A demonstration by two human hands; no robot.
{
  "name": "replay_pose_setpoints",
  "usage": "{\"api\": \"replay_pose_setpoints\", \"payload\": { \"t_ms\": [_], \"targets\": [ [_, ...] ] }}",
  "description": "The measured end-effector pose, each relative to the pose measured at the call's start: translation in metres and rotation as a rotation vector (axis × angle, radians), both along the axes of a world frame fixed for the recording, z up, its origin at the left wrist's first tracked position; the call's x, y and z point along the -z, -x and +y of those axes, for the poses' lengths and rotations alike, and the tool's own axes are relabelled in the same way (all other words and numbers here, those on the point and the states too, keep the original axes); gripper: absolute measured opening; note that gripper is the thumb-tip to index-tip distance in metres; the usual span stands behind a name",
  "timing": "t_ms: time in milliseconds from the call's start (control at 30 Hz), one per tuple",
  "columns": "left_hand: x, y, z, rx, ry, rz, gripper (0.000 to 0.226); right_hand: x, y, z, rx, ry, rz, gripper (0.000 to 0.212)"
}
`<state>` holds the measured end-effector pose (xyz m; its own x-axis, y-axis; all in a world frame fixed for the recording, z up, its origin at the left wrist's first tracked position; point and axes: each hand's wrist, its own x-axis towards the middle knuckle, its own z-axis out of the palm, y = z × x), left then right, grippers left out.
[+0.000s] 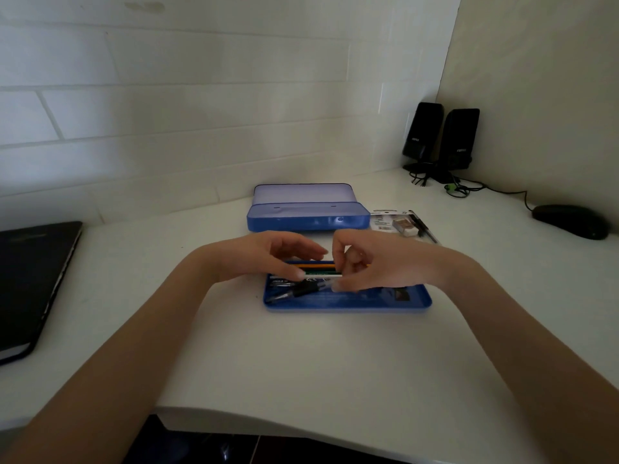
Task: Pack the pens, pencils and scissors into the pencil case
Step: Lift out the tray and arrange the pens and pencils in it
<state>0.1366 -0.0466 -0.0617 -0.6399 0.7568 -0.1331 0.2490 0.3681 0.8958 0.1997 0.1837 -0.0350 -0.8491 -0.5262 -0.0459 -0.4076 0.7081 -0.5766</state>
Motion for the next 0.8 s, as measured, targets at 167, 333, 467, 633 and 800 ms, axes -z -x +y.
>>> {"api": "replay_pose_setpoints", "payload": {
  "t_ms": [167,333,467,633,800],
  "targets": [
    [-0.003,-0.003,-0.001,0.036,0.109,0.056,0.058,0.001,-0.001,-0.003,0.016,-0.020,0.092,0.021],
    [-0.004,-0.004,0.000,0.031,0.113,0.067,0.055,0.005,0.000,-0.007,0.007,-0.167,0.248,0.029],
    [-0.004,-0.004,0.001,0.031,0.128,0.073,0.055,0.004,0.003,-0.004,0.061,-0.116,0.211,0.027],
    [-0.004,-0.003,0.000,0.040,0.146,0.082,0.055,0.001,0.026,0.043,0.579,0.044,0.426,0.019],
    [-0.004,-0.003,-0.001,0.024,0.142,0.075,0.046,0.020,0.037,0.093,0.982,-0.075,0.334,0.017]
  ]
}}
